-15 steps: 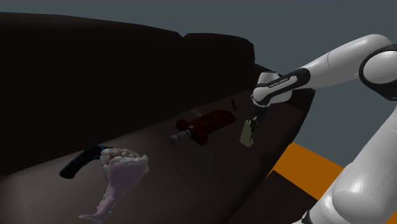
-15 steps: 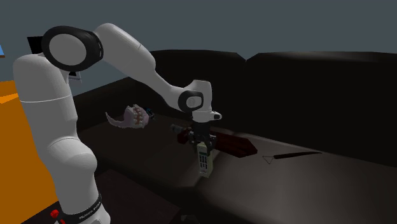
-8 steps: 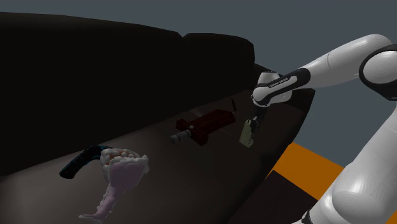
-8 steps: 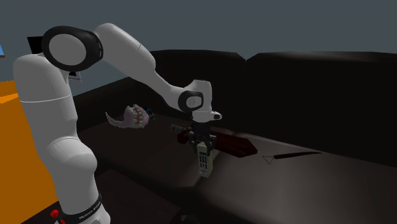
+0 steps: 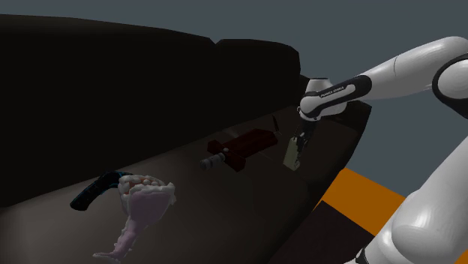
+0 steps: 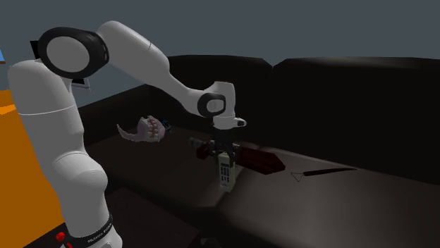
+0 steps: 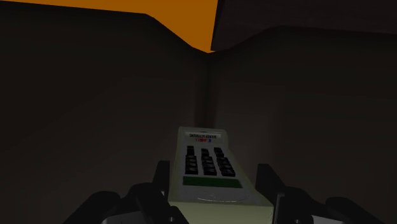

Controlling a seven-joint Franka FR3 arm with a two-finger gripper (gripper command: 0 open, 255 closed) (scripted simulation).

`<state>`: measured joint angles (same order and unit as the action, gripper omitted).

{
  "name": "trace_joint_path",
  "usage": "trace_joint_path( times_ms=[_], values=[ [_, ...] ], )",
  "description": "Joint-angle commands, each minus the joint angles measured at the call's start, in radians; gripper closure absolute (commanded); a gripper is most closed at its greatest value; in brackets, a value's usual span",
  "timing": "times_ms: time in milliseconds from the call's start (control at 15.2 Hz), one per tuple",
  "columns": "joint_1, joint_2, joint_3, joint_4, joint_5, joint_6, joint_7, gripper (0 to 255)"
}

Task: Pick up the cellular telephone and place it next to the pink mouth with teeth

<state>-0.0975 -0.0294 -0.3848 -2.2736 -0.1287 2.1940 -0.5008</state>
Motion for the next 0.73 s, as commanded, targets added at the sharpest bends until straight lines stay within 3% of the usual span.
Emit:
trace_joint_path(
  times_ms=[0,660],
  values=[
    [0.001,-0.019,0.001,0.009,-0.006,-0.027,0.003,255],
    [0.003,-0.083,0.009,0.085,-0.021,-0.164,0.007,255]
  ],
)
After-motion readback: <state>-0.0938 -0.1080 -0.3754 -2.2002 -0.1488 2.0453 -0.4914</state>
